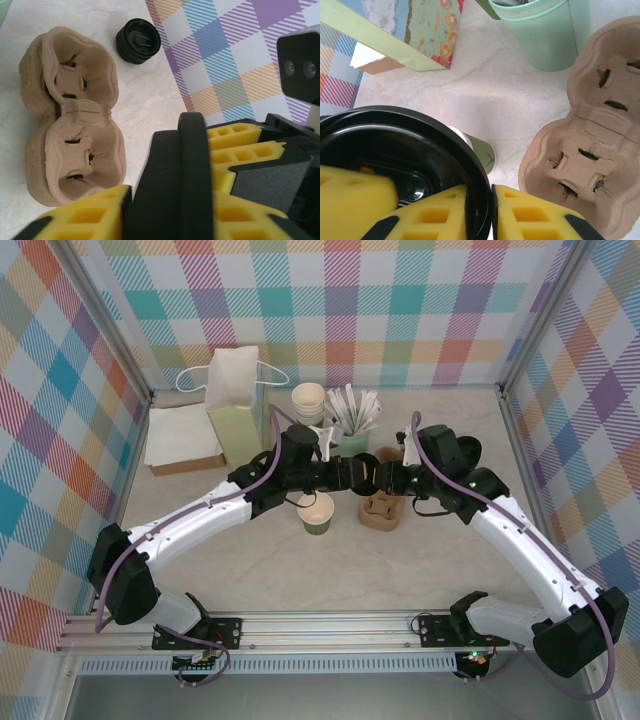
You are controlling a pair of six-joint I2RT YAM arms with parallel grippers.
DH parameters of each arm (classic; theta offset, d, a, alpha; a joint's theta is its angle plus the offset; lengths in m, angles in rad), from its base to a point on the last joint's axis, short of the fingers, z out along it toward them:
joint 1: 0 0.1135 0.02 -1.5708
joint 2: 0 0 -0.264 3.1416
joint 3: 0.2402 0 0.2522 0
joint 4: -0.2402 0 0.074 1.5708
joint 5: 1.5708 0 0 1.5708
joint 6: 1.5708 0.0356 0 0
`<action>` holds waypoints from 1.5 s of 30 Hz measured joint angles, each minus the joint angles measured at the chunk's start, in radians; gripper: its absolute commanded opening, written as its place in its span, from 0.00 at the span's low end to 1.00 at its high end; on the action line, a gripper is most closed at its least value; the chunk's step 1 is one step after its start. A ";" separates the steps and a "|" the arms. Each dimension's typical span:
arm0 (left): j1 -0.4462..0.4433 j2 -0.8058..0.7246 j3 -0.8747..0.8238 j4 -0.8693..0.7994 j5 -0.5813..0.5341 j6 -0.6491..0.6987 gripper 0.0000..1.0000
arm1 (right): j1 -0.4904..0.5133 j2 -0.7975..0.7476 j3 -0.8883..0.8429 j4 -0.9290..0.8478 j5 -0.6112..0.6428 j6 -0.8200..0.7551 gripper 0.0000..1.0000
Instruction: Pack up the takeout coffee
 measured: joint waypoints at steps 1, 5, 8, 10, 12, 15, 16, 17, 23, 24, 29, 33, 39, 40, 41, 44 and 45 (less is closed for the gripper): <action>0.000 0.000 0.000 -0.008 -0.007 0.005 0.22 | 0.000 0.000 0.001 0.000 -0.004 -0.002 0.26; 0.000 0.000 0.000 -0.040 -0.040 0.024 0.16 | -0.012 -0.003 0.003 -0.002 -0.035 -0.018 0.38; 0.000 -0.004 0.000 -0.069 -0.074 0.040 0.14 | -0.045 -0.021 0.003 -0.006 -0.078 -0.039 0.51; 0.000 -0.015 0.000 -0.083 -0.092 0.050 0.14 | -0.083 -0.044 0.003 -0.005 -0.118 -0.054 0.60; 0.000 -0.034 0.000 -0.087 -0.104 0.063 0.13 | -0.124 -0.075 0.002 -0.003 -0.168 -0.064 0.69; 0.000 -0.076 -0.002 -0.082 -0.111 0.082 0.11 | -0.192 -0.127 -0.031 0.035 -0.280 -0.069 0.79; 0.000 -0.089 -0.006 -0.080 -0.111 0.092 0.11 | -0.210 -0.140 -0.047 0.053 -0.319 -0.071 0.81; 0.000 -0.105 -0.011 -0.075 -0.110 0.099 0.11 | -0.225 -0.147 -0.061 0.068 -0.352 -0.071 0.82; 0.002 -0.153 -0.056 -0.017 -0.065 0.148 0.10 | -0.237 -0.107 -0.117 0.166 -0.546 -0.069 0.81; 0.002 -0.153 -0.061 -0.007 -0.053 0.154 0.10 | -0.237 -0.093 -0.120 0.185 -0.576 -0.068 0.81; 0.002 -0.154 -0.064 0.027 -0.010 0.175 0.09 | -0.236 -0.035 -0.121 0.252 -0.674 -0.058 0.75; 0.002 -0.158 -0.064 0.037 0.010 0.179 0.09 | -0.236 -0.006 -0.121 0.291 -0.723 -0.051 0.67; 0.002 -0.158 -0.064 0.050 0.029 0.181 0.09 | -0.236 0.008 -0.121 0.332 -0.776 -0.030 0.59; 0.002 -0.158 -0.064 0.051 0.030 0.181 0.09 | -0.236 0.008 -0.121 0.338 -0.782 -0.027 0.58; 0.002 -0.158 -0.064 0.051 0.030 0.181 0.09 | -0.236 0.008 -0.121 0.343 -0.787 -0.025 0.57; 0.002 -0.158 -0.064 0.053 0.031 0.181 0.09 | -0.236 0.007 -0.122 0.357 -0.804 -0.018 0.52; 0.002 -0.158 -0.064 0.053 0.032 0.181 0.09 | -0.236 0.007 -0.124 0.362 -0.809 -0.014 0.51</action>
